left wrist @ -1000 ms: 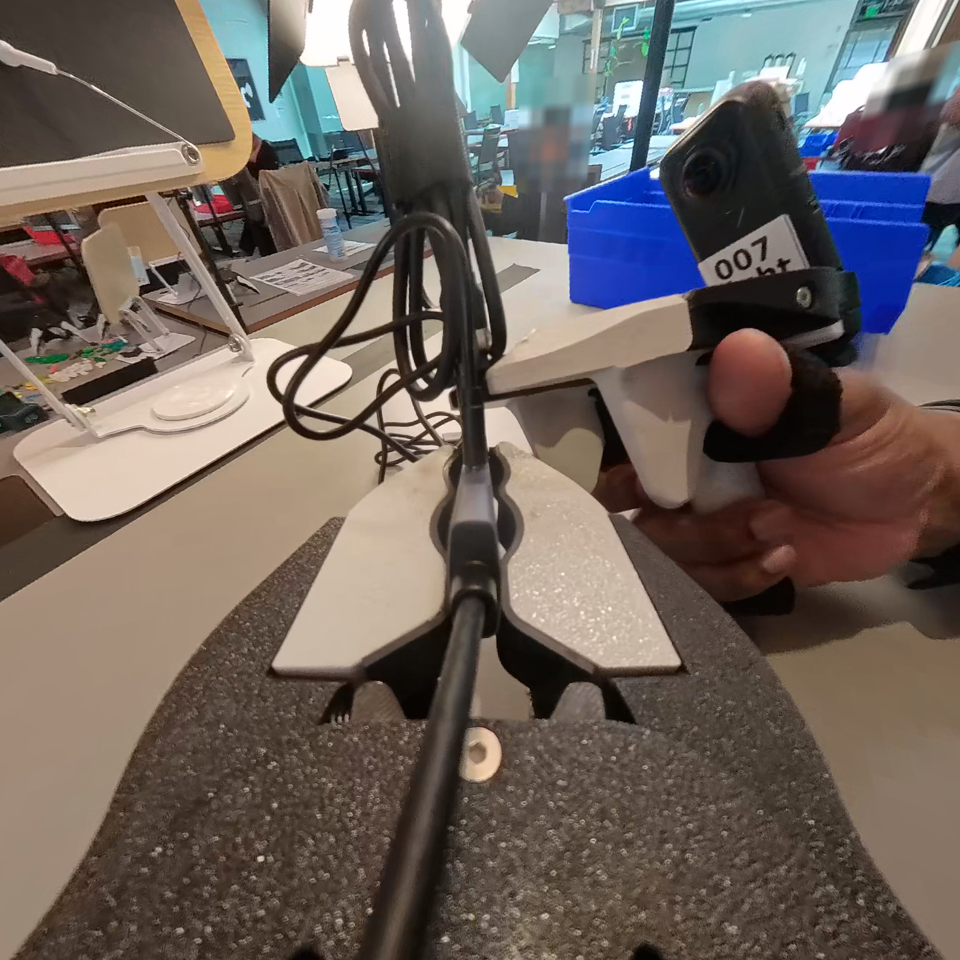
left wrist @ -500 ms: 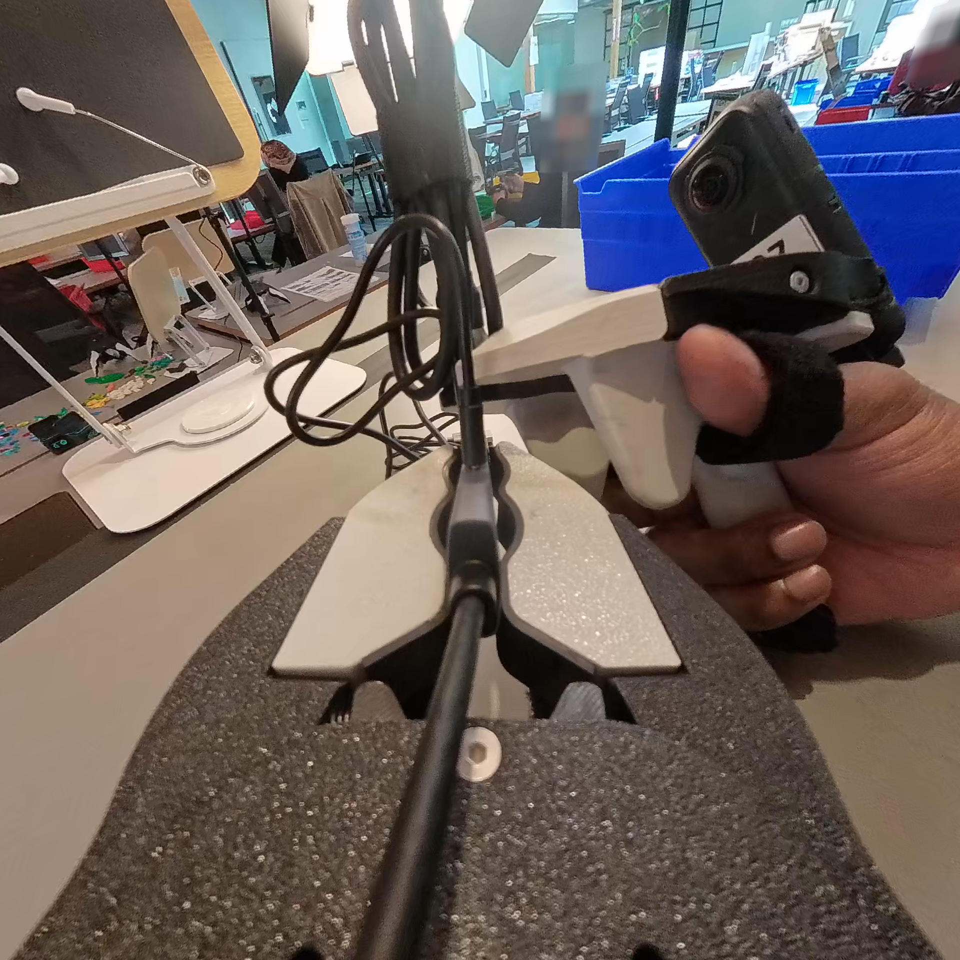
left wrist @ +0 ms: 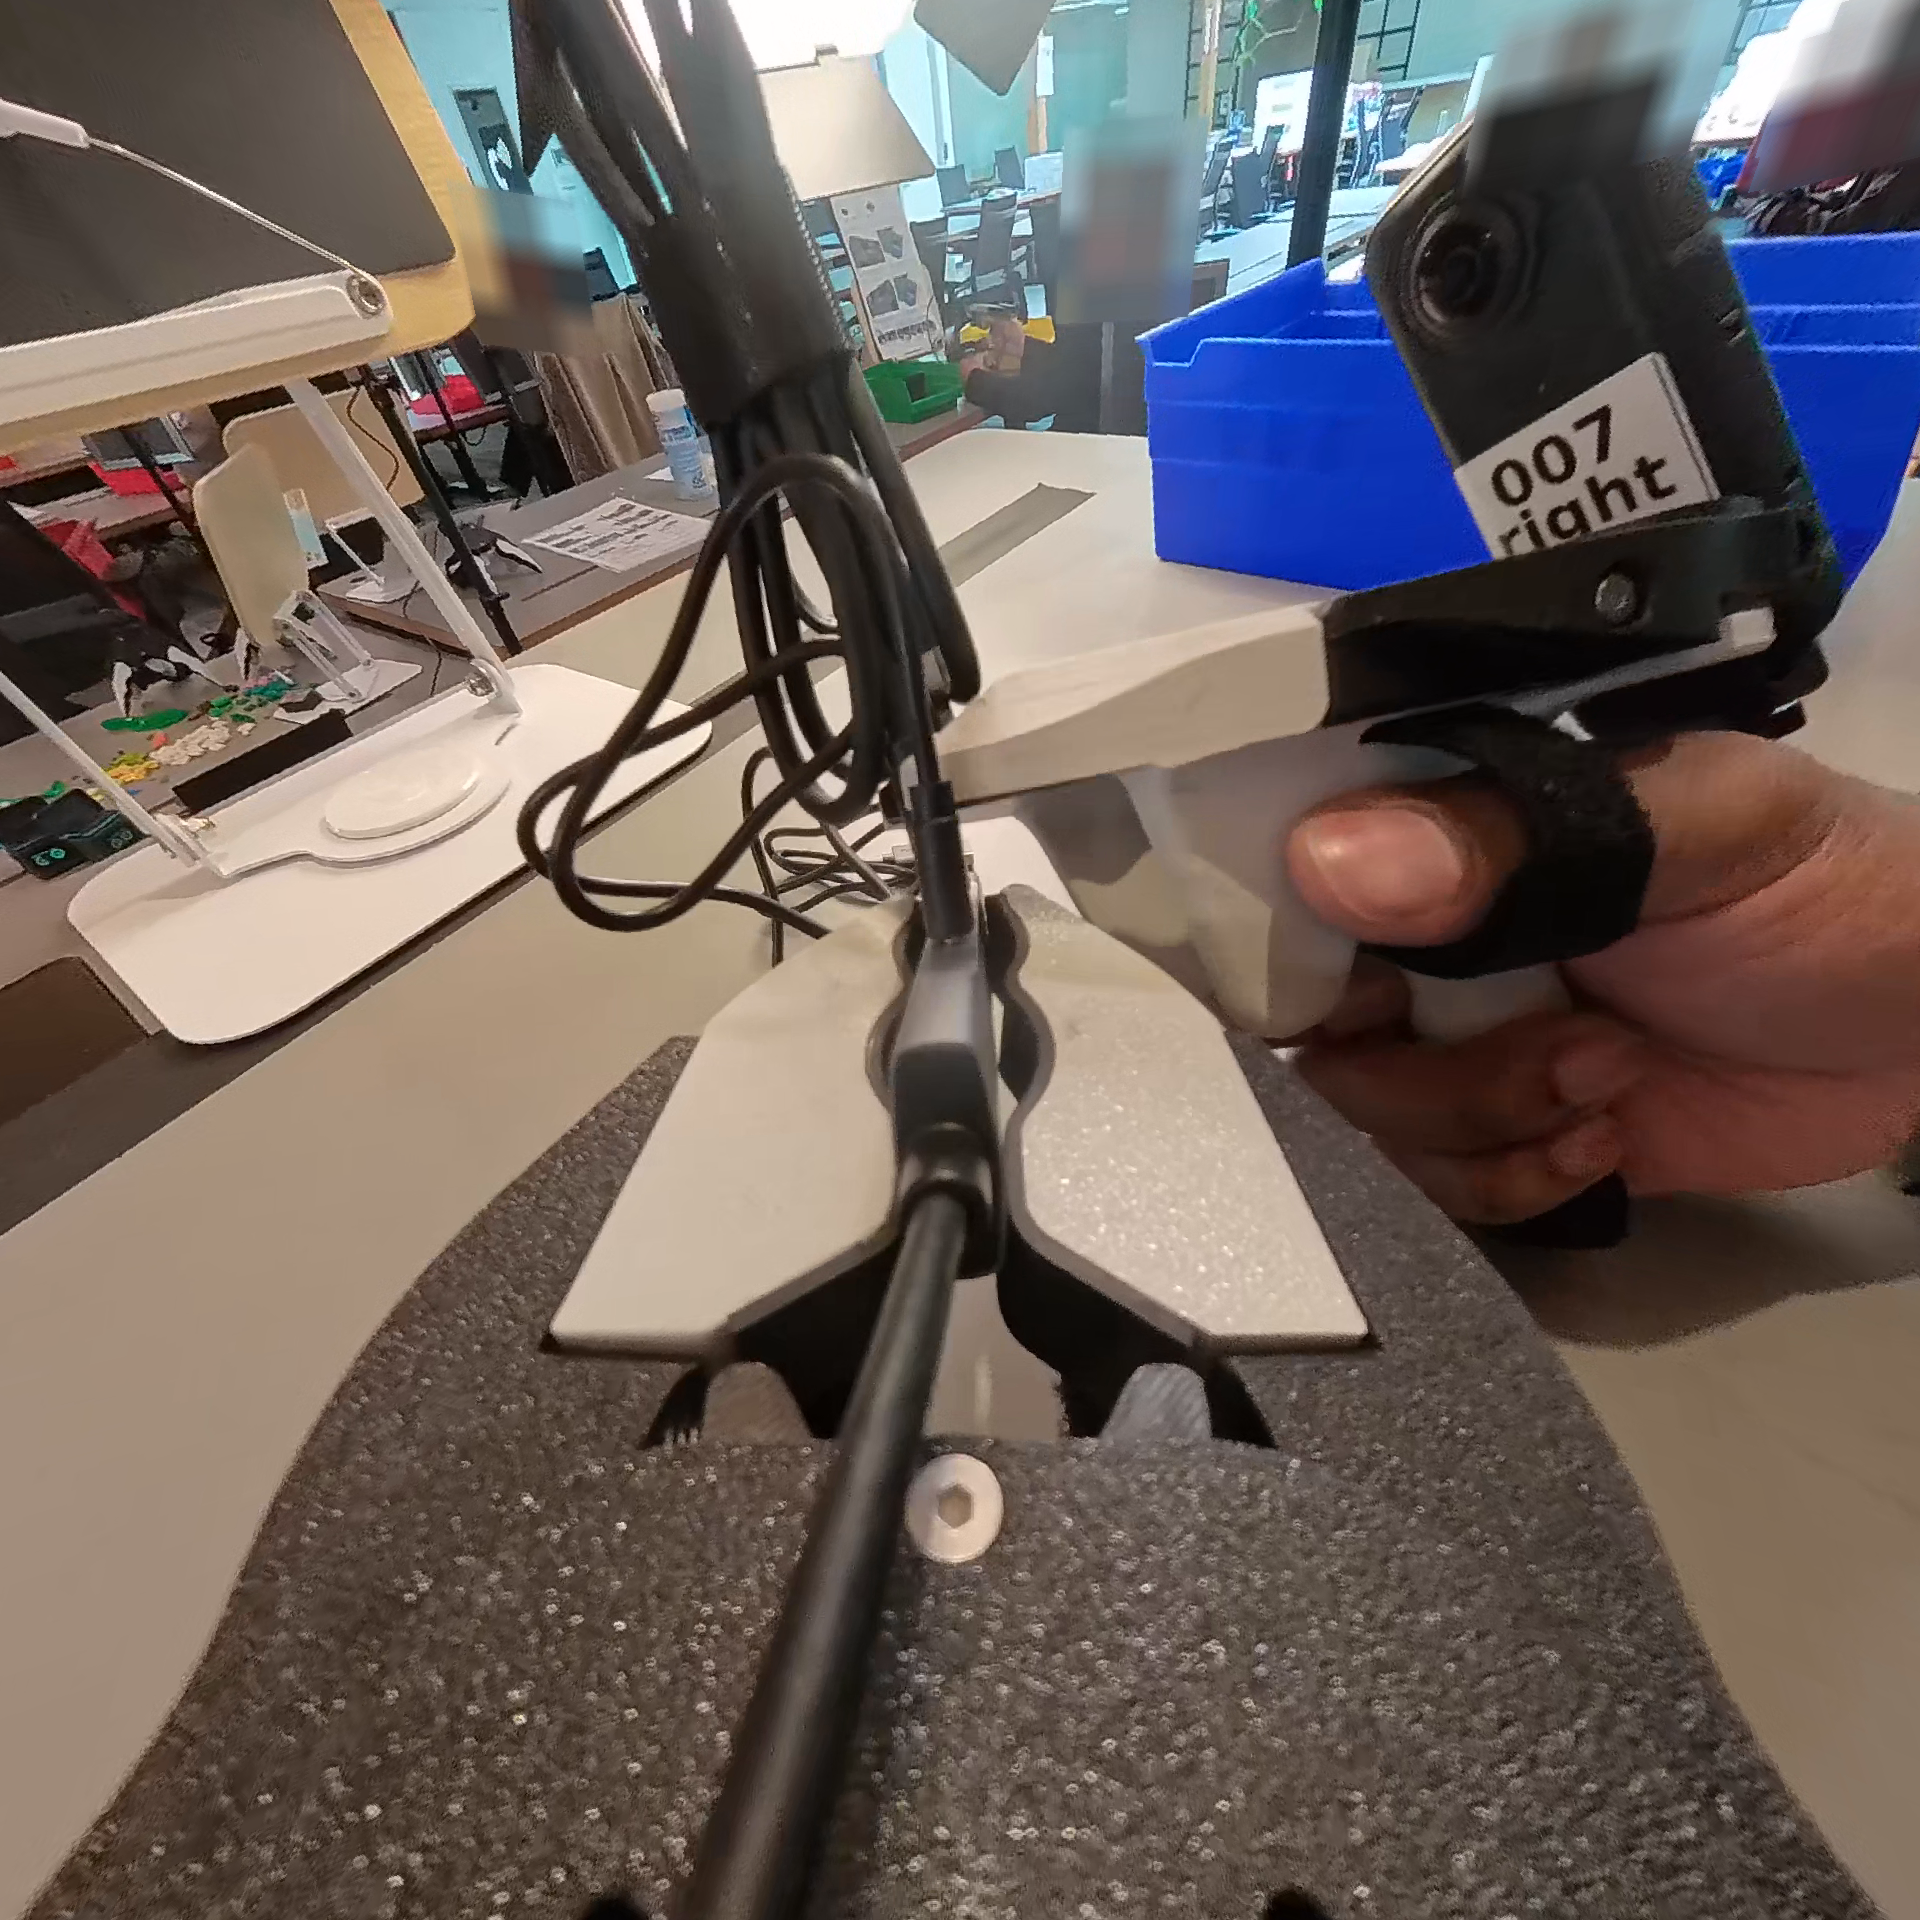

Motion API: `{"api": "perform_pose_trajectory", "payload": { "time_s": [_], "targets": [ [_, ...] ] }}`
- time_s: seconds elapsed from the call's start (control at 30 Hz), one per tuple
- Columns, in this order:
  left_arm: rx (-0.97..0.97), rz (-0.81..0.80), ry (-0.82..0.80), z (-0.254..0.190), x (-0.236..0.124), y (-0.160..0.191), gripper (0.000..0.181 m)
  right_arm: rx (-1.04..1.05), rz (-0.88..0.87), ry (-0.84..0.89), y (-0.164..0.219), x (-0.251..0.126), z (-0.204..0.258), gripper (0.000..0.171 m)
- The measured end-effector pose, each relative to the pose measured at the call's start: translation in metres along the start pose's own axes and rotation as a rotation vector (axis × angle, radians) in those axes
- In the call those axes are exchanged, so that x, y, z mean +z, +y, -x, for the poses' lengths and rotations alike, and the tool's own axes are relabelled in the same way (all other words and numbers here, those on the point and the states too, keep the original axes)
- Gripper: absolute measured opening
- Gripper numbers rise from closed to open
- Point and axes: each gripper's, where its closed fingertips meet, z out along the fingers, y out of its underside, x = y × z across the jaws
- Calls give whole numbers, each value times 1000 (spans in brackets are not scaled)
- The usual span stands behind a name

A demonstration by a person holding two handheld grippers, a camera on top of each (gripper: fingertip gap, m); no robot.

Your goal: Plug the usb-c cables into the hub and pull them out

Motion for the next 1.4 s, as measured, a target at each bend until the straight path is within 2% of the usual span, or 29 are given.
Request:
{"api": "perform_pose_trajectory", "payload": {
  "time_s": [0.07,0.2,0.27,0.37,0.4,0.53,0.77,0.9,1.13,1.4],
  "targets": [
    [-7,-8,1,1,-1,-1,10,-10,5,3,0,1,1,13],
    [5,0,-22,2,-1,0,10,170,-17,-61,2,1,-1,14],
    [5,5,-21,2,0,0,10,126,-11,-36,2,1,-2,13],
    [-1,2,-19,2,0,0,10,-81,19,54,3,2,-2,14],
    [-5,0,-18,3,0,0,11,-89,21,63,3,2,-3,14],
    [23,45,-44,4,2,6,10,107,34,-4,6,3,-8,13],
    [7,-26,-45,7,-2,-4,10,76,-6,-84,-1,1,2,13],
    [23,-12,-96,16,-5,-1,10,85,-70,-23,-11,-4,-7,22],
    [36,19,-144,20,-3,3,10,127,-35,0,-1,2,-7,25],
    [89,1,-164,13,-1,-2,10,162,-83,-5,-5,3,-6,26]
  ]
}}
